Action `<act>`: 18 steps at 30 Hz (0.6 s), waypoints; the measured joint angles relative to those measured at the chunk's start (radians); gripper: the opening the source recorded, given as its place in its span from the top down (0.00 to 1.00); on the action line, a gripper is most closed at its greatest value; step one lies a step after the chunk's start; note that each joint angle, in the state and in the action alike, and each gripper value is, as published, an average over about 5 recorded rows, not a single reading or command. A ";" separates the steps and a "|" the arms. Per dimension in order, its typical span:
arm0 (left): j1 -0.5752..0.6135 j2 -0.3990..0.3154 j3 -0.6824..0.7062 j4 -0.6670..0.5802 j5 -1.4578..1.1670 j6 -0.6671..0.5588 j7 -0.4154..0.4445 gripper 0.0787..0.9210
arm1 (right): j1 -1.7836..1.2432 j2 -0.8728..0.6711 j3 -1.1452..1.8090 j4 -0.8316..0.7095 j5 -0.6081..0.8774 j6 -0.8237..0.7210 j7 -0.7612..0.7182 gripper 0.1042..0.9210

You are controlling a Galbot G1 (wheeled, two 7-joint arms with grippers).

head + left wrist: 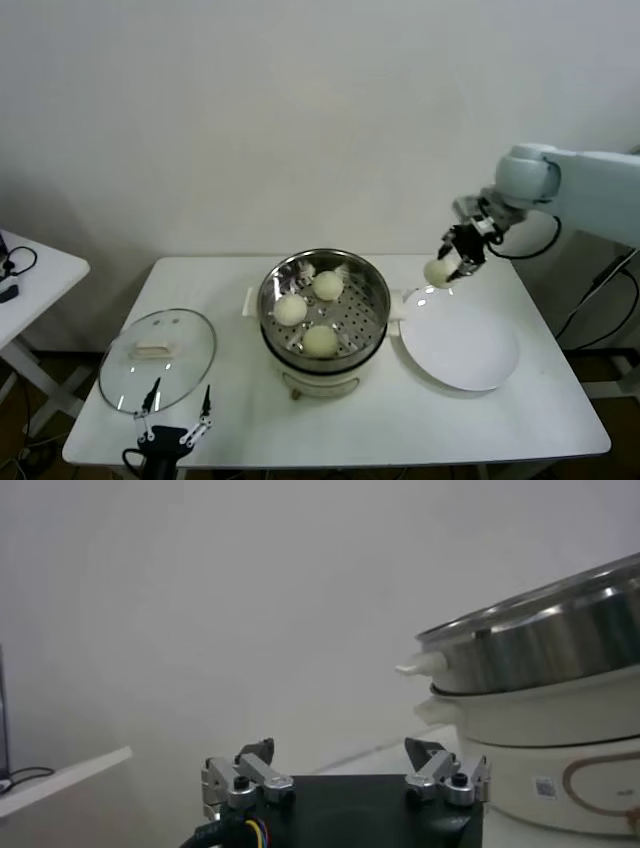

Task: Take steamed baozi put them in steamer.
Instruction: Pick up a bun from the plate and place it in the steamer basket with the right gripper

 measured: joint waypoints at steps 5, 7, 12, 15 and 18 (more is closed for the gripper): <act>-0.002 0.000 -0.003 0.005 -0.003 -0.003 -0.003 0.12 | 0.044 0.059 0.041 0.062 0.075 -0.046 0.019 0.48; -0.005 0.000 -0.003 0.007 -0.004 -0.004 -0.004 0.12 | 0.041 0.084 0.062 0.076 0.089 -0.064 0.032 0.48; -0.010 0.000 -0.002 0.009 -0.006 -0.003 -0.003 0.12 | -0.005 0.146 0.108 0.092 0.092 -0.098 0.067 0.48; -0.011 0.000 -0.003 0.009 -0.006 -0.003 -0.003 0.12 | -0.048 0.176 0.124 0.088 0.076 -0.109 0.085 0.48; -0.010 0.000 -0.005 0.010 -0.007 -0.003 -0.003 0.12 | -0.095 0.196 0.135 0.075 0.052 -0.116 0.100 0.48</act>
